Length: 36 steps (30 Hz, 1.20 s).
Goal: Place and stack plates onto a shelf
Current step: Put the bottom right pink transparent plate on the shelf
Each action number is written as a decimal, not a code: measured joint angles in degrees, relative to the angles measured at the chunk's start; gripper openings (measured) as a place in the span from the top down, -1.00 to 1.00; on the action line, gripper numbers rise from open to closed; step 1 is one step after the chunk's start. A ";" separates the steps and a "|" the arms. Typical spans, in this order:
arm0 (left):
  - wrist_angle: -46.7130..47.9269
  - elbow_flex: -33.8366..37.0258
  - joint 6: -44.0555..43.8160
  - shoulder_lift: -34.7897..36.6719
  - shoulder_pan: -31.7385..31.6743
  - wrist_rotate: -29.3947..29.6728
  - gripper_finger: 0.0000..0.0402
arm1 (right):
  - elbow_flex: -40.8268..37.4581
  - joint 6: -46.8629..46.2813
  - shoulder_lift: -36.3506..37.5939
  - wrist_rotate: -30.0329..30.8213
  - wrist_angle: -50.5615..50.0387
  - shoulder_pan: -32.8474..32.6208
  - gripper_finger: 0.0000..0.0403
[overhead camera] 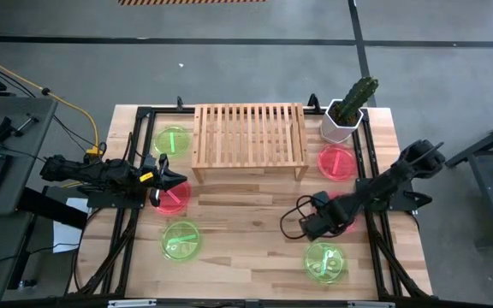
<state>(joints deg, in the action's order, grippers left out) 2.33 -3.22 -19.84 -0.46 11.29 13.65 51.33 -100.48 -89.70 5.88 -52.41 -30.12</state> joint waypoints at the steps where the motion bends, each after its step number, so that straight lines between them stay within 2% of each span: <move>1: 0.00 0.00 -0.01 0.00 -0.01 0.00 1.00 | 0.02 0.08 -0.87 0.12 0.89 0.15 0.04; 8: 0.00 0.00 0.00 0.01 0.00 0.00 1.00 | 0.05 -0.86 -7.01 0.14 1.43 0.21 0.04; 14: 0.00 0.00 -0.02 0.01 -0.01 0.00 1.00 | 0.26 -1.51 -8.25 0.49 0.69 0.17 0.08; 18: 0.00 0.02 -0.02 -0.01 -0.01 0.00 1.00 | 0.31 -1.52 -8.34 0.52 -1.02 0.19 0.26; 28: 0.00 0.00 -0.02 -0.01 -0.02 0.00 1.00 | 0.00 -1.29 -8.55 0.36 -3.99 0.23 0.95; 36: 0.00 0.00 -0.02 0.01 -0.01 0.00 1.00 | 2.29 -1.01 -8.62 -0.22 -6.12 0.12 0.99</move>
<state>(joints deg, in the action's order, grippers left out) 2.33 -3.22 -19.86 -0.45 11.27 13.65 53.62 -101.49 -98.32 5.65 -58.53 -30.00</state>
